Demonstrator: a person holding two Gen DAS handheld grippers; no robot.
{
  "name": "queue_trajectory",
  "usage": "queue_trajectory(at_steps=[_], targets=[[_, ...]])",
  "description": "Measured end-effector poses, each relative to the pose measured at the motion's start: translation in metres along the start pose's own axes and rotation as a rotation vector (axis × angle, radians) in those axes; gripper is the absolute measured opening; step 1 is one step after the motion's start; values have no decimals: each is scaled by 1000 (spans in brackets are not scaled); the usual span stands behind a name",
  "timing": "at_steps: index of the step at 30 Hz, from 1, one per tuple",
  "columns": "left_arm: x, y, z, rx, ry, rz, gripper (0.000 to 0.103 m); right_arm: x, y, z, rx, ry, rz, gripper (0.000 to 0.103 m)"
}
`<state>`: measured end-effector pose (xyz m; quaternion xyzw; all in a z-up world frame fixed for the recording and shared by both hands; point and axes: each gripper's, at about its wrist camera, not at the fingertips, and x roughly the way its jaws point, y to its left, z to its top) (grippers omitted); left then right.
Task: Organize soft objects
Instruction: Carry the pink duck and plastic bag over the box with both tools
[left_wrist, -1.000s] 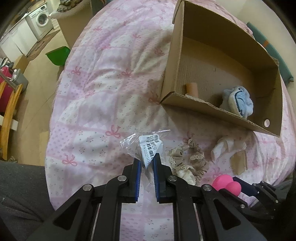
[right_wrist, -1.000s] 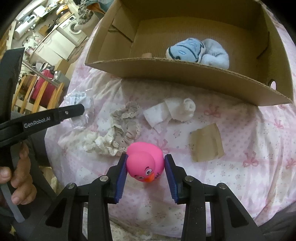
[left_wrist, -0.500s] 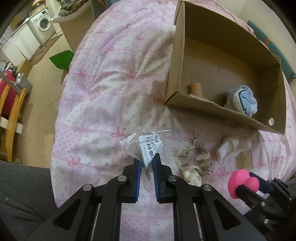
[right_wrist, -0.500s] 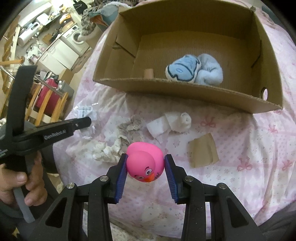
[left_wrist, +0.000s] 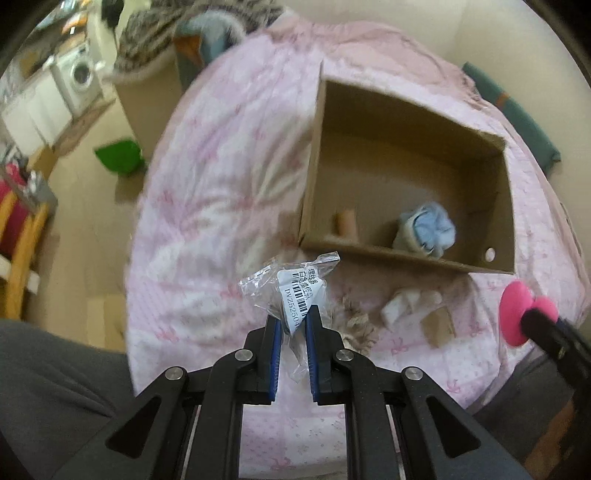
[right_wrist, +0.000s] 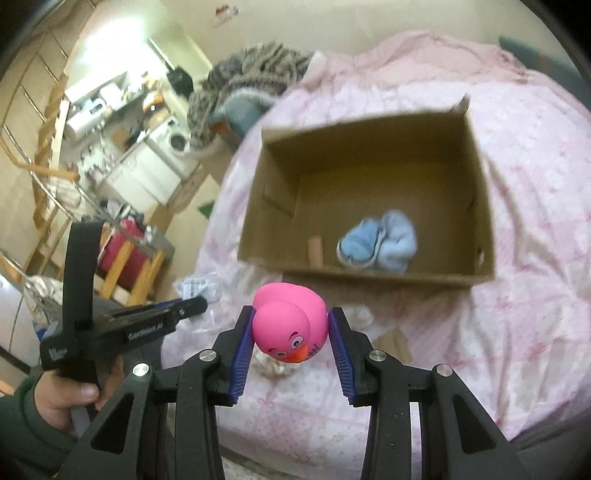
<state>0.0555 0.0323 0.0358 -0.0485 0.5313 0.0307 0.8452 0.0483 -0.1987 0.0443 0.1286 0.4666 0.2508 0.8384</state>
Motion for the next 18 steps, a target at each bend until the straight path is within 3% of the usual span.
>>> queue_trajectory(at_steps=[8,16,18], targets=[[-21,-8,37,39,-86,-8,11,-28,-8,34,4,-107,-35,42],[-8,-21,72,79,-120,-8,11,-26,-29,67,14,-159,-83,42],[1,-24,79,94,-108,-46,11,-20,-38,72,29,-160,-90,42]])
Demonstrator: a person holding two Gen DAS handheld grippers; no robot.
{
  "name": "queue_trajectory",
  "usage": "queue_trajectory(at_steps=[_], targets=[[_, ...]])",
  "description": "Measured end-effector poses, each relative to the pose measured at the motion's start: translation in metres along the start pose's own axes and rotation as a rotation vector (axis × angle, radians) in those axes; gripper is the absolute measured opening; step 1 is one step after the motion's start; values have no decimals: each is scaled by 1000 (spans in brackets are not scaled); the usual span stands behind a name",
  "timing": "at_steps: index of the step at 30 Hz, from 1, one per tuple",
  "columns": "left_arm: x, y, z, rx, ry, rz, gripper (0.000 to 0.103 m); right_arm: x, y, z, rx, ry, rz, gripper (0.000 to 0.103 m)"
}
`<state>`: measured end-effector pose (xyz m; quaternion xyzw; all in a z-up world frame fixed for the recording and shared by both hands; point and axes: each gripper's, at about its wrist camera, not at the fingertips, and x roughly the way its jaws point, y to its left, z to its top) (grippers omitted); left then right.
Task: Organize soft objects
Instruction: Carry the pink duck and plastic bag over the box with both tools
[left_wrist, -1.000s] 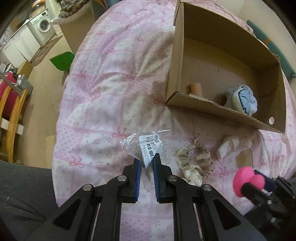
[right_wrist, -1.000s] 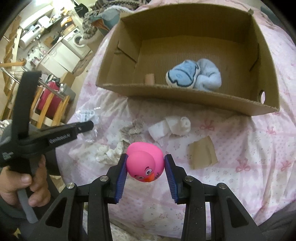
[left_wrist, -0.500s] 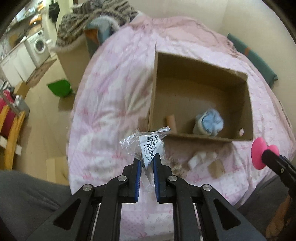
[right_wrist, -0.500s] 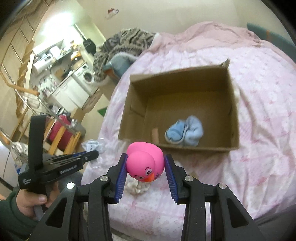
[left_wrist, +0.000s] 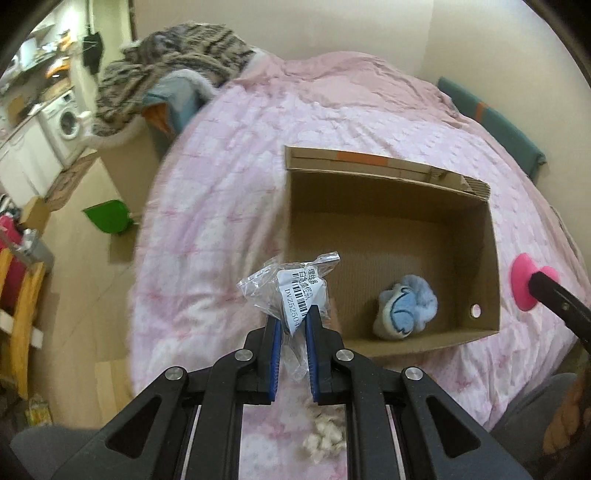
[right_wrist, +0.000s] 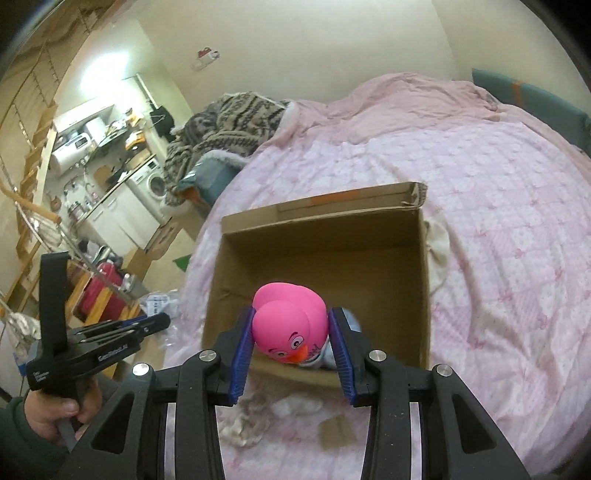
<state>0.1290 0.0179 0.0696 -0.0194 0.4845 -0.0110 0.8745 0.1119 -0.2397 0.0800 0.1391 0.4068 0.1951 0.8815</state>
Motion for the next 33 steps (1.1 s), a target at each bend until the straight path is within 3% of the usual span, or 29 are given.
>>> queue_trajectory(at_steps=[3,11,17,33], targets=[[18,-1,6,-15,17,-41,11,13,-18,-1,80,-10,33,42],[51,-13,5,24,-1,-42,11,43,-41,-18,135,58,-62,42],[82,-13,-6,35,53,-48,12,54,-43,-28,97,98,-142,42],[83,-4,-10,-12,60,-52,12,74,-44,-33,67,169,-213,42]])
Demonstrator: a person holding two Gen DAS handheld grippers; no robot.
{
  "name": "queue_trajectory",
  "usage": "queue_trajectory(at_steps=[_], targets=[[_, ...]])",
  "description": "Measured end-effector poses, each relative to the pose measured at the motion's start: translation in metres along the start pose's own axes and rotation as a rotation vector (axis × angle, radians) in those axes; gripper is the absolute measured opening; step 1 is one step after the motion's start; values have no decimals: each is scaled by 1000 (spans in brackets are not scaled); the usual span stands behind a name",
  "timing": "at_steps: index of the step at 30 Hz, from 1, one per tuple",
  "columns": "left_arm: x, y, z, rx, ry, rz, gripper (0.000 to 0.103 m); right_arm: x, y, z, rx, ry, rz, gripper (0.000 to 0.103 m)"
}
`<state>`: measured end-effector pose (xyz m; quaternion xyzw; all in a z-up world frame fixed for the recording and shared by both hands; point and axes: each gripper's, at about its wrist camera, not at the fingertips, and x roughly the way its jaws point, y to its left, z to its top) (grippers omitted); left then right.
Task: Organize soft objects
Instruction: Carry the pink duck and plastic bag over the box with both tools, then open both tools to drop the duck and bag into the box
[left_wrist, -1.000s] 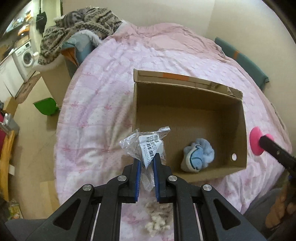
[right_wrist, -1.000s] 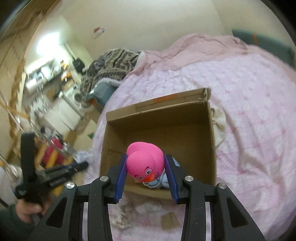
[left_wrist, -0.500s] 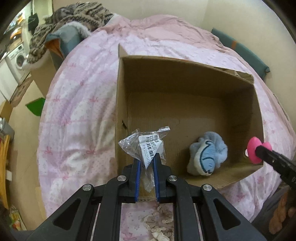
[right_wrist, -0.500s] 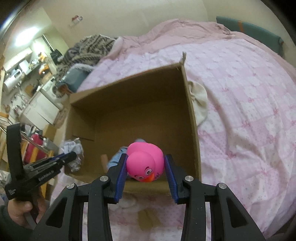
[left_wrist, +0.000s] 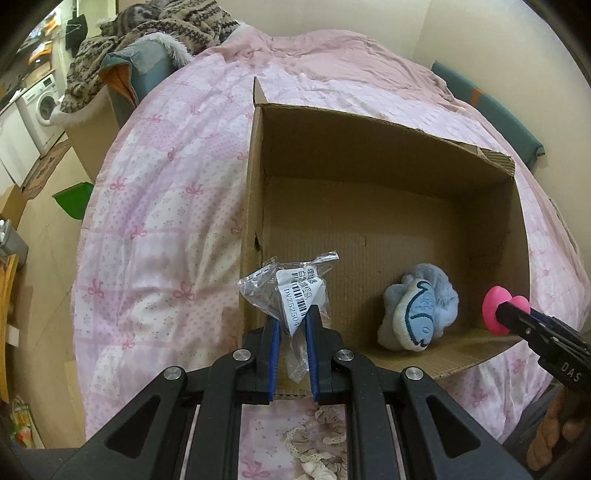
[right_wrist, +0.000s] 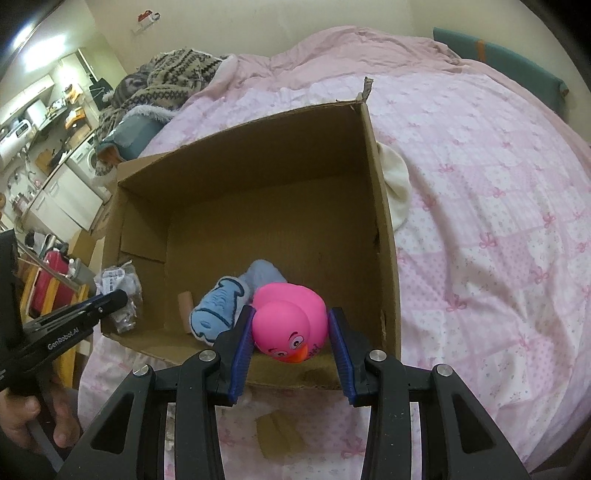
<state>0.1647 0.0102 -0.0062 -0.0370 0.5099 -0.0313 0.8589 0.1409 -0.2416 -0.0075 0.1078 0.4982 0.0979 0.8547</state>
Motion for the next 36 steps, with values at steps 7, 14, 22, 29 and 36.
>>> queue_trajectory(at_steps=[7,14,22,29,36], targets=[[-1,-1,-1,5,-6,4,12,3,1,0,0,11,-6,42],[-2,-3,-1,8,-14,5,12,3,2,-1,-10,14,-9,42],[-3,-7,-2,26,-17,4,12,5,2,-2,-13,22,-6,42],[-3,-7,-3,28,-18,4,12,6,3,-4,-21,30,4,42],[-3,-8,-3,30,-15,4,12,7,7,-4,-33,37,13,42]])
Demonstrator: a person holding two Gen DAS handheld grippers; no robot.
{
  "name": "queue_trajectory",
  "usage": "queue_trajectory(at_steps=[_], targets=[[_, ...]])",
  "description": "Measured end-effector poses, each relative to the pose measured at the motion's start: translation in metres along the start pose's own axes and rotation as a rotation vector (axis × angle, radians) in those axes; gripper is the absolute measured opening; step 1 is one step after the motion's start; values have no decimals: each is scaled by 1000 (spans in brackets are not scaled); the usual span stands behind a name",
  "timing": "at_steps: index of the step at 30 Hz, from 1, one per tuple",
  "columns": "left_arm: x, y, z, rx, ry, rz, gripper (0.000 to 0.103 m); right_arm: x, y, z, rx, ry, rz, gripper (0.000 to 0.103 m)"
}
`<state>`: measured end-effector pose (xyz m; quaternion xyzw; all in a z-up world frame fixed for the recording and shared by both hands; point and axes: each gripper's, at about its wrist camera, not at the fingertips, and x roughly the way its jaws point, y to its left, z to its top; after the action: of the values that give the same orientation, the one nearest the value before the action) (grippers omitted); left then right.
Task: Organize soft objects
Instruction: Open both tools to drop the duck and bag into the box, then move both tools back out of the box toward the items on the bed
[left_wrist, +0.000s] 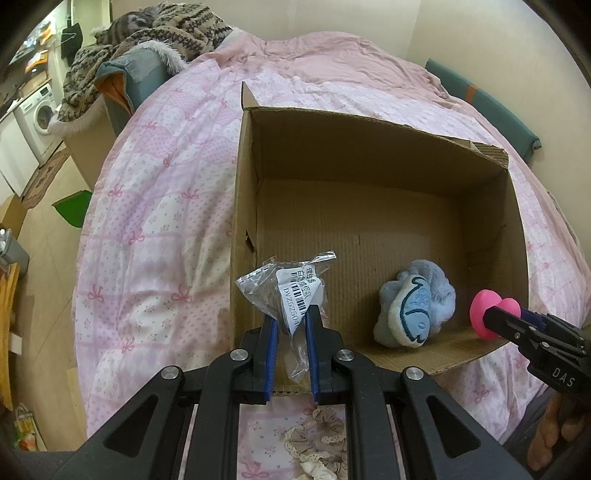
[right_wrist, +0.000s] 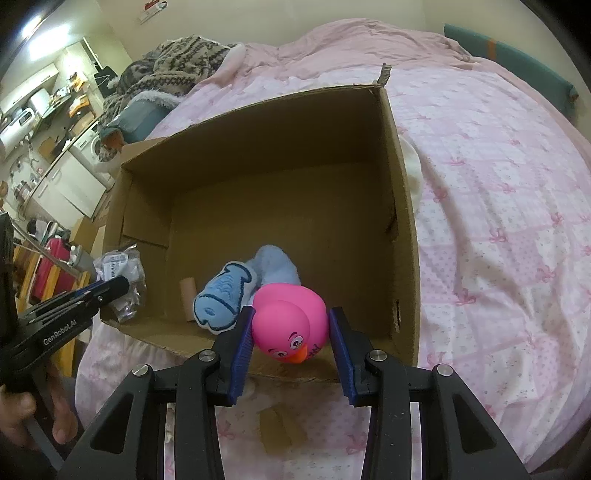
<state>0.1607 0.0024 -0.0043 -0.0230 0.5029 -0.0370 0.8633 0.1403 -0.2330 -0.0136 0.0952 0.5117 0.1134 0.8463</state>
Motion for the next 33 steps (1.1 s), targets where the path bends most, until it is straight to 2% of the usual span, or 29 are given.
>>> queue_trajectory(at_steps=[21,23,27,29,31,33], targets=[[2,0,-1,11,5,6,17,3,5,-3,2,6,20,42],[0,-1,-1,17,0,6,21,3,4,-2,3,6,21,42],[-5,-2,0,23,-26,20,41,0,4,-2,6,-2,27,43],[-9,-1,1,19,-46,10,45,-1,3,-1,10,-7,31,50],[-13,-1,1,20,-63,12,47,-4,3,0,14,-19,44,62],[-16,-2,2,28,-78,21,52,-9,5,0,11,-46,51,68]])
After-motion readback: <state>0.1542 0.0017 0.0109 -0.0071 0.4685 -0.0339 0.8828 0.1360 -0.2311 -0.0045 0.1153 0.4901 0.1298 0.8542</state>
